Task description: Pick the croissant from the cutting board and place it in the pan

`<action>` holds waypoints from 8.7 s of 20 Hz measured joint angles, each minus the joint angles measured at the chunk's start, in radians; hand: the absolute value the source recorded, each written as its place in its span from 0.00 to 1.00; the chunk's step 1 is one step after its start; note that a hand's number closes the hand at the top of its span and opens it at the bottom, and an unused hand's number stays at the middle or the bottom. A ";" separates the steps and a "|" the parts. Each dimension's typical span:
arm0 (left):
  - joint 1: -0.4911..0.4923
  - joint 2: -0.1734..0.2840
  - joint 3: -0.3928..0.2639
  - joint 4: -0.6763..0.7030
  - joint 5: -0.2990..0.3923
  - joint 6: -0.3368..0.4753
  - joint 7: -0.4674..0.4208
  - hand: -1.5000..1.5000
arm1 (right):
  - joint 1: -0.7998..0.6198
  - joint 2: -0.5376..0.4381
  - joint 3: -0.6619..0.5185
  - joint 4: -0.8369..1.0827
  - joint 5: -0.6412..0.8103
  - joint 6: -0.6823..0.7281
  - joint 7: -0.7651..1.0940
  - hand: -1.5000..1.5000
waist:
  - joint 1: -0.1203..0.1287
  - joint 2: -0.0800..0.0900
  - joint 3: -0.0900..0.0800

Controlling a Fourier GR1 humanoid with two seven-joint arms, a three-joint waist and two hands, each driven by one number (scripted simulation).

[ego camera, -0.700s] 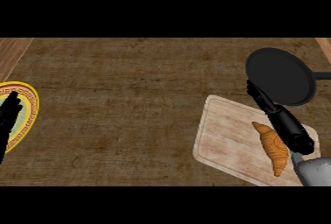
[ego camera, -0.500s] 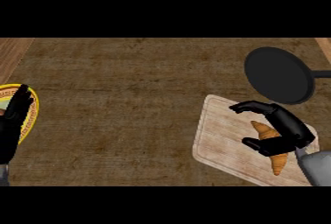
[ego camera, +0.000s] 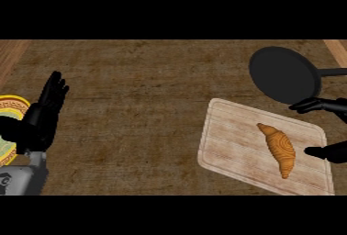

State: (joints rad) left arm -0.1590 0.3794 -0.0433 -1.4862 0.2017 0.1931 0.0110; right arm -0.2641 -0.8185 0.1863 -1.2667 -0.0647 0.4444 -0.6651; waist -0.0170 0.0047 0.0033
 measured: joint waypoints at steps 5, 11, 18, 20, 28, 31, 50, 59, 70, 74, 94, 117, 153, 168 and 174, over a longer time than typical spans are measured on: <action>-0.017 -0.024 -0.013 0.001 -0.008 0.004 0.014 0.50 | -0.012 -0.173 -0.080 0.052 0.049 -0.010 -0.112 0.00 | 0.011 -0.002 -0.002; -0.043 -0.039 -0.021 0.007 -0.019 0.008 0.036 0.50 | -0.085 -0.356 -0.055 -0.013 0.146 0.009 -0.079 0.00 | 0.023 -0.003 -0.003; -0.066 -0.047 -0.010 0.027 -0.033 -0.007 0.044 0.50 | -0.195 -0.383 -0.037 -0.160 0.155 0.095 0.089 0.00 | 0.025 -0.004 -0.004; -0.074 -0.054 -0.007 0.028 -0.039 -0.005 0.049 0.50 | -0.217 -0.357 -0.026 -0.167 0.191 0.094 0.099 0.00 | 0.026 -0.004 -0.004; -0.089 -0.065 0.016 0.050 -0.050 -0.021 0.053 0.50 | -0.206 -0.279 -0.006 -0.339 0.145 0.207 0.251 0.00 | 0.017 -0.006 -0.004; -0.087 -0.074 0.018 0.057 -0.063 -0.020 0.046 0.50 | -0.172 -0.267 -0.008 -0.394 0.140 0.233 0.273 0.00 | 0.014 -0.006 -0.004; -0.061 -0.118 0.053 0.015 -0.101 -0.059 0.057 0.50 | -0.056 -0.065 -0.008 -0.429 0.483 0.272 0.383 0.00 | 0.021 -0.004 -0.003; -0.050 -0.135 0.065 -0.009 -0.127 -0.066 0.068 0.50 | -0.055 -0.002 0.048 -0.402 0.623 0.297 0.350 0.00 | 0.020 -0.005 -0.003; -0.063 -0.156 0.092 0.036 -0.146 -0.084 0.043 0.50 | -0.069 0.051 0.128 -0.360 0.852 0.252 0.326 0.00 | 0.020 -0.004 -0.003; -0.067 -0.167 0.088 0.030 -0.157 -0.085 0.051 0.50 | -0.051 0.053 0.149 -0.339 0.943 0.224 0.304 0.00 | 0.020 -0.004 -0.003; -0.077 -0.174 0.135 0.025 -0.179 -0.122 0.061 0.50 | -0.036 0.201 0.174 -0.182 1.236 0.176 0.245 0.00 | 0.020 -0.004 -0.003; -0.036 -0.191 0.146 -0.014 -0.195 -0.122 0.076 0.50 | 0.155 0.452 0.137 -0.348 1.288 0.138 0.397 1.00 | -0.008 -0.022 -0.017; -0.102 -0.212 0.126 0.015 -0.203 -0.143 0.080 0.50 | -0.305 0.465 -0.618 0.058 0.859 -0.262 0.402 1.00 | 0.058 0.011 -0.001; -0.160 -0.223 0.105 0.028 -0.207 -0.154 0.084 0.50 | -0.549 0.319 -0.716 0.769 0.936 -0.579 0.169 0.00 | 0.114 0.037 0.003; -0.161 -0.232 0.095 0.035 -0.217 -0.150 0.071 0.50 | -0.585 0.292 -0.729 0.942 0.915 -0.405 0.160 0.00 | 0.121 0.043 0.004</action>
State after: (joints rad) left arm -0.3198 0.1471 0.0515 -1.4515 -0.0152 0.0427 0.0824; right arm -0.8496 -0.5268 -0.5429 -0.3249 0.8503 0.0392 -0.5047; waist 0.1042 0.0478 0.0076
